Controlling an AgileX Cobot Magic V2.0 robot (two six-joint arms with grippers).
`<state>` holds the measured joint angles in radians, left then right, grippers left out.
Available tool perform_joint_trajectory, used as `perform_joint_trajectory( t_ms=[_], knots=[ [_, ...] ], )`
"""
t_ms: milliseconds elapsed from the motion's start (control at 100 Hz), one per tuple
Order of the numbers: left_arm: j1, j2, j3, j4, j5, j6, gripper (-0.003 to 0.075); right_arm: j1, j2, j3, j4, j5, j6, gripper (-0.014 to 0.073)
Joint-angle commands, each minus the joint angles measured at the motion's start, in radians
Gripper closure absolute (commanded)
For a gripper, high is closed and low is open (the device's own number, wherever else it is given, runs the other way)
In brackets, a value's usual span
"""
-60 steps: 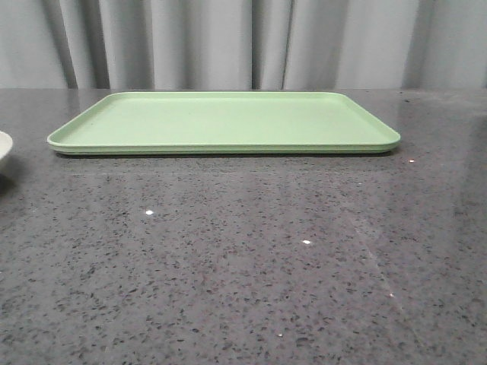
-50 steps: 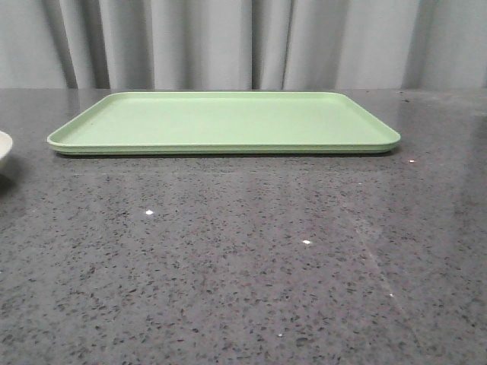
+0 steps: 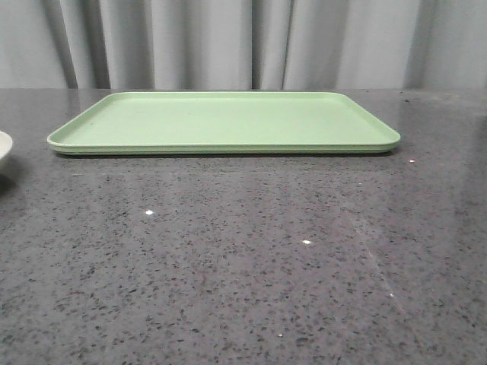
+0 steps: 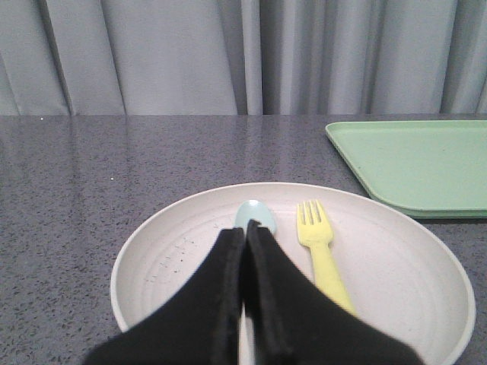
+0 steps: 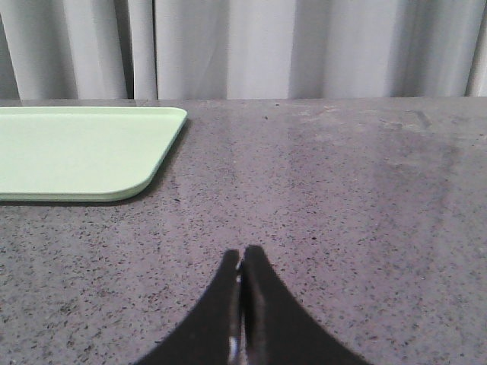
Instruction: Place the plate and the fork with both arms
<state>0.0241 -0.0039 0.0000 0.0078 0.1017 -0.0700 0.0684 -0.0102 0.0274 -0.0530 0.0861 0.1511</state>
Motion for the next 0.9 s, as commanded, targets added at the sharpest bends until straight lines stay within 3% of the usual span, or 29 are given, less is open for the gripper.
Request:
perform_joint_trajectory(
  t_ms=[0,250,520,890],
  knots=[
    [-0.007,-0.033,0.013,-0.008,-0.075,-0.001,0.0741,-0.003,-0.024,-0.006,-0.008,-0.086,-0.004,0.066],
    [-0.009,-0.025,-0.017,-0.015,-0.124,-0.001,0.0741,-0.002,-0.023,-0.018,-0.008,-0.112,-0.004,0.066],
    [-0.009,0.096,-0.241,-0.015,0.051,-0.001,0.0741,-0.002,0.067,-0.184,-0.009,0.07,-0.004,0.066],
    [-0.009,0.391,-0.56,-0.084,0.255,-0.001,0.0741,-0.002,0.344,-0.521,-0.009,0.31,-0.004,0.066]
  ],
)
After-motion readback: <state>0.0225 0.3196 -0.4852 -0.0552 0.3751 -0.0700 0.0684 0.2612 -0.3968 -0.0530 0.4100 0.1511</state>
